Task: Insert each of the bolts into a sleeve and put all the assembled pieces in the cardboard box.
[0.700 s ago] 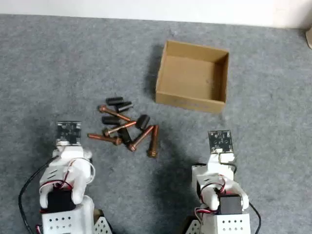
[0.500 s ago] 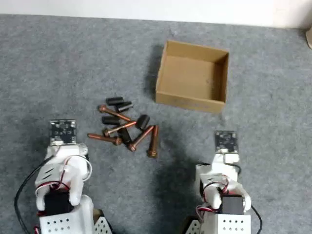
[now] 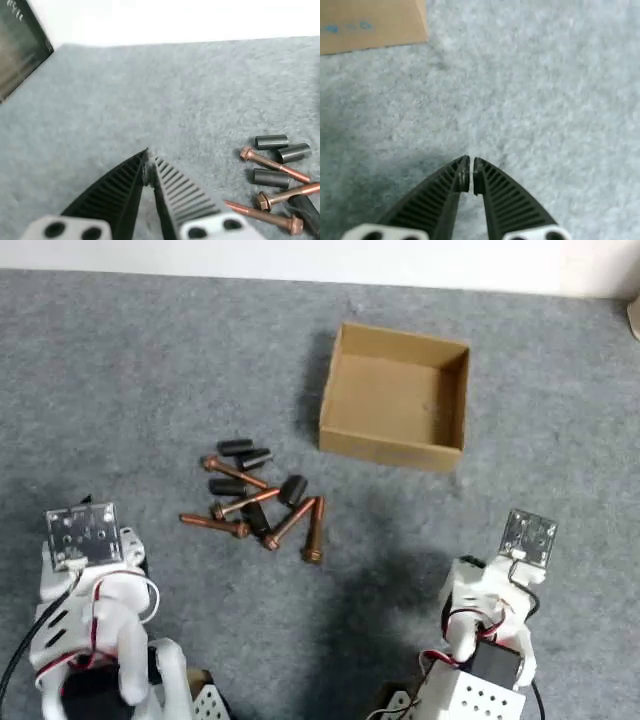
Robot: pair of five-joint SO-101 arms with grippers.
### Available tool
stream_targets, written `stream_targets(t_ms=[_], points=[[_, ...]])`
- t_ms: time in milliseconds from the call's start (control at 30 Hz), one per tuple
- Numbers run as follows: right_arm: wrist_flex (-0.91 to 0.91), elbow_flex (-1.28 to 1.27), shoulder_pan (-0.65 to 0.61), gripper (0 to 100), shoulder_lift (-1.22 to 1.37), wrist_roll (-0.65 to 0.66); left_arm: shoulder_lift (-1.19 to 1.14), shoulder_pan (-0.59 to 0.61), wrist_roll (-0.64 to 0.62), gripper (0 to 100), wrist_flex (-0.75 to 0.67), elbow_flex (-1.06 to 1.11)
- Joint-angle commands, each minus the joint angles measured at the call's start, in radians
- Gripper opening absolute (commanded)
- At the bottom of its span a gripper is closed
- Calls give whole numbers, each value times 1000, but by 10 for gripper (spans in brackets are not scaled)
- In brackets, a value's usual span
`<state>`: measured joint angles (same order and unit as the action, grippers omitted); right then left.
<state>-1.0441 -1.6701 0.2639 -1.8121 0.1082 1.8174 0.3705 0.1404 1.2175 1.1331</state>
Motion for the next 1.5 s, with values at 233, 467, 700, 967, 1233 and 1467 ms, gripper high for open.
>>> stream_targets(t_ms=[233,467,700,967,1233,1467], points=[[-56,53,15,14,2,97,-4,-38,84,8,54,-157],[-142,321,15,18,4,103,-266,-38,80,8,60,-306],[-133,380,10,193,4,97,-564,-38,78,8,57,-432],[-105,538,-65,205,76,41,-840,-39,80,8,58,-568],[-97,760,-165,205,584,40,-1104,-64,35,8,52,-642],[-97,885,-303,205,881,38,-1256,-202,-11,76,51,-682]])
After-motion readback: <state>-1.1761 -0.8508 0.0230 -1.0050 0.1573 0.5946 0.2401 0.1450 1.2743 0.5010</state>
